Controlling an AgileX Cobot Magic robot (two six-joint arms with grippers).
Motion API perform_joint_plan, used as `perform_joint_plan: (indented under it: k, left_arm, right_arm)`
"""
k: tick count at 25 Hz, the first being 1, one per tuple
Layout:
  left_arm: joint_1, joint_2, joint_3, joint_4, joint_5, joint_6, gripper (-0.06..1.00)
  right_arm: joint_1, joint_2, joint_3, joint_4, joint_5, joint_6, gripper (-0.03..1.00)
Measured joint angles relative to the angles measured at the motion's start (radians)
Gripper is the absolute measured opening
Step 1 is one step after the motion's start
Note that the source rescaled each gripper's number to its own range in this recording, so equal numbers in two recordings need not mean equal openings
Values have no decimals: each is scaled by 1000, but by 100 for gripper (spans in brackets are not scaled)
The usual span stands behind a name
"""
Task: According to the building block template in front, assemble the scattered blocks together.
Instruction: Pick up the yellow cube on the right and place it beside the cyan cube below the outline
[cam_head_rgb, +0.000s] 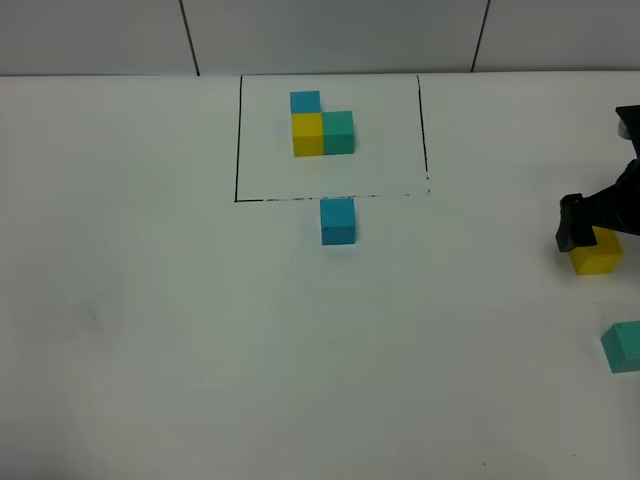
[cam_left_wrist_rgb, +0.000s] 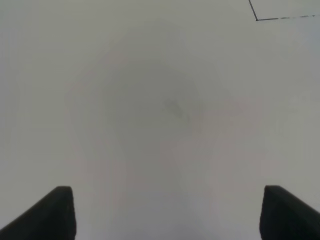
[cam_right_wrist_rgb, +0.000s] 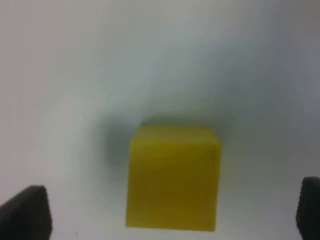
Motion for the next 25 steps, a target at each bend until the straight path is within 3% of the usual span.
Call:
perform_joint_plan:
  k: [9,14,17,18,20,21,22,25]
  left_arm:
    - [0,0,0,0,0,0,99]
    - [0,0,0,0,0,0,99]
    - [0,0,0,0,0,0,99]
    - [0,0,0,0,0,0,99]
    - [0,0,0,0,0,0,99]
    - [0,0,0,0,0,0,99]
    - [0,0,0,0,0,0,99]
    - [0,0,0,0,0,0,99]
  right_arm:
    - [-3,34,-2,28,3,-40,99]
    - [-3,74,-2,27,-31,-35,89]
    - [-3,94,-2,27,-53,-28,71]
    - [-3,99,-2,27,-55,-26,60]
    - [-3,100,-2,27,-55,-18,28]
    - [-3,100,-2,27,-53,-13,5]
    - [-3,100,-3,27,-51,-7,1]
    - [0,100,-13,26,-13,14,1]
